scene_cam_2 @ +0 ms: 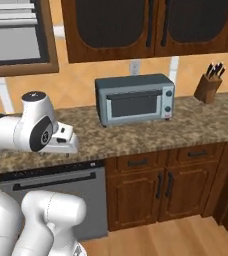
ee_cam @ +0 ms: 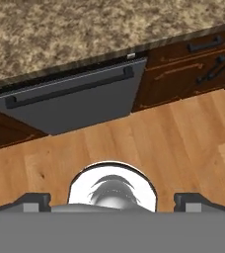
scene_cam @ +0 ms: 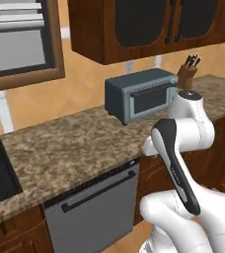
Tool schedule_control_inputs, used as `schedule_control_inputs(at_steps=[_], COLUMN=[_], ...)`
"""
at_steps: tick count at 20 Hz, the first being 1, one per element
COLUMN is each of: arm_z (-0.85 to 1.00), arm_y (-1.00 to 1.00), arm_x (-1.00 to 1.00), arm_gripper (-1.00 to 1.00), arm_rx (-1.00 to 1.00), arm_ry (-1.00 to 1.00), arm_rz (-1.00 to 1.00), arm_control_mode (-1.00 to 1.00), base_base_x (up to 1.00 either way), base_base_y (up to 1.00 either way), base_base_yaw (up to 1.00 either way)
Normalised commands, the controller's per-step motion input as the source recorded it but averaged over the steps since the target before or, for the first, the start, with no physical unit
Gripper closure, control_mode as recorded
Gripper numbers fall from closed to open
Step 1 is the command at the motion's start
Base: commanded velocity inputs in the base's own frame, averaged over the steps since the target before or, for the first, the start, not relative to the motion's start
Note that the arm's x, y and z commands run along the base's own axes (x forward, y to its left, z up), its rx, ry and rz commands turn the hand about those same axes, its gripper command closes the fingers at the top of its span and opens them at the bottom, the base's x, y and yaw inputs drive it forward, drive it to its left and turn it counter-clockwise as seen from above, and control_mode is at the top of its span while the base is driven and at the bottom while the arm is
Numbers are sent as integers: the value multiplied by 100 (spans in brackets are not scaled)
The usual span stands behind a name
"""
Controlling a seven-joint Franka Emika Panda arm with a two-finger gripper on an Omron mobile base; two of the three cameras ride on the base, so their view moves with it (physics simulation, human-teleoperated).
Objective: Navigate to the fridge.
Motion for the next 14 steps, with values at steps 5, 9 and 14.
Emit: schedule_control_inputs(at_steps=[5,9,14], arm_z=[0,0,0], arm_y=[0,0,0], arm_x=[0,0,0], arm_gripper=[-100,-100,-100], arm_rx=[0,0,0], arm_ry=[0,0,0], arm_rz=[0,0,0], arm_control_mode=[100,100,100], base_base_x=[-18,-27,-34], base_base_y=[-2,-4,-10], base_base_yaw=[-71,-69,-67])
